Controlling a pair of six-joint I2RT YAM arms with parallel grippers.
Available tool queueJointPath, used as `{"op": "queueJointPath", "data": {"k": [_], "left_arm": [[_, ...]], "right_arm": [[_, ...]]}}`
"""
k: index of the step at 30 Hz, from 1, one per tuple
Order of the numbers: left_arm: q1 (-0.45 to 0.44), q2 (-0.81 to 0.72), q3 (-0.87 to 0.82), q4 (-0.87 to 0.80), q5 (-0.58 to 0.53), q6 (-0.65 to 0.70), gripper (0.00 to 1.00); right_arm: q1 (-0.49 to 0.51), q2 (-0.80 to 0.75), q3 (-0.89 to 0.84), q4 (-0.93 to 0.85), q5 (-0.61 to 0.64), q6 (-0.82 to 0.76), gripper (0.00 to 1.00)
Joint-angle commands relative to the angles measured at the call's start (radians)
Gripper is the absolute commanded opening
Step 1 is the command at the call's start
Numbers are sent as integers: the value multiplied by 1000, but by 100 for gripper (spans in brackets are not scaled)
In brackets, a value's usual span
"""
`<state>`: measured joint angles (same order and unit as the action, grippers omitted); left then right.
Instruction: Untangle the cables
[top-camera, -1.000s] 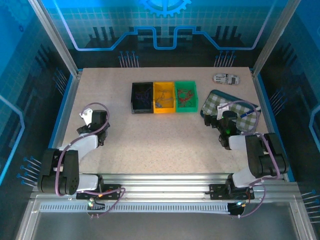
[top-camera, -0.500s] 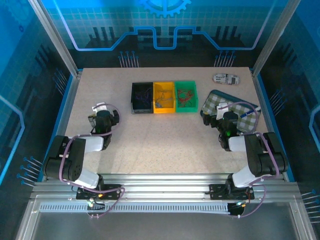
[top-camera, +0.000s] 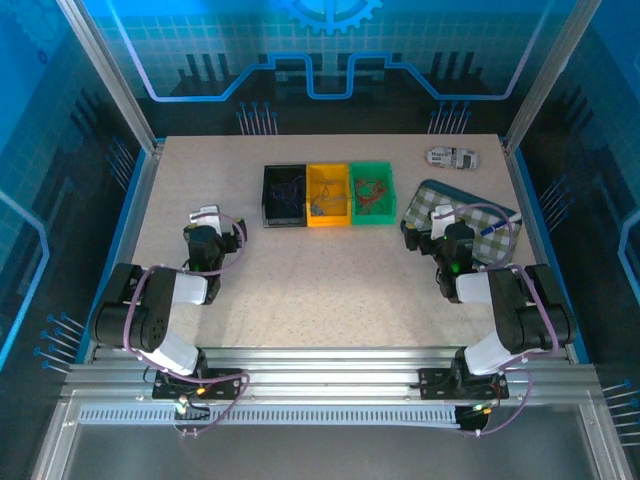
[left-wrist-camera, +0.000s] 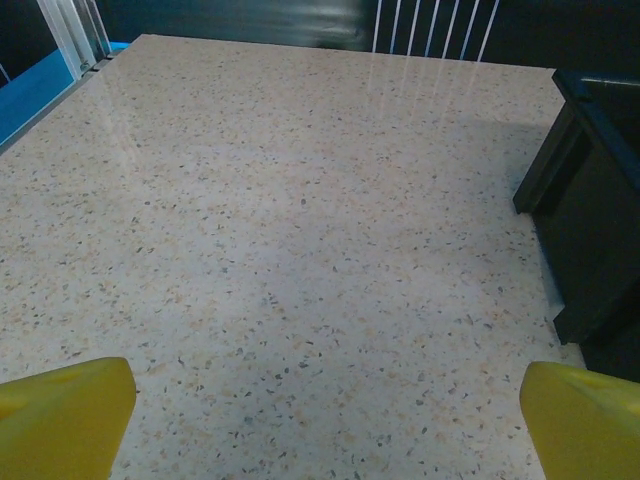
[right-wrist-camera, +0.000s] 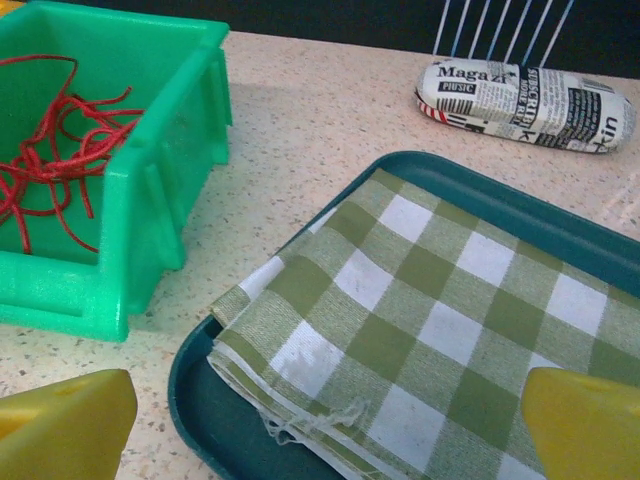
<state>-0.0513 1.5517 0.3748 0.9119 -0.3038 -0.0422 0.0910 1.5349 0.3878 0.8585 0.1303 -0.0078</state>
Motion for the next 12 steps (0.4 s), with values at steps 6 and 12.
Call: {"op": "queueJointPath", "data": {"k": [6,12], "left_arm": [[7,2,-4,36,24,19,99],[7,2,-3,36,23,19,99]], "right_arm": [[-43,1,25,-6,-99,6,100],[-28,1,17,7,-86,-12,100]]}}
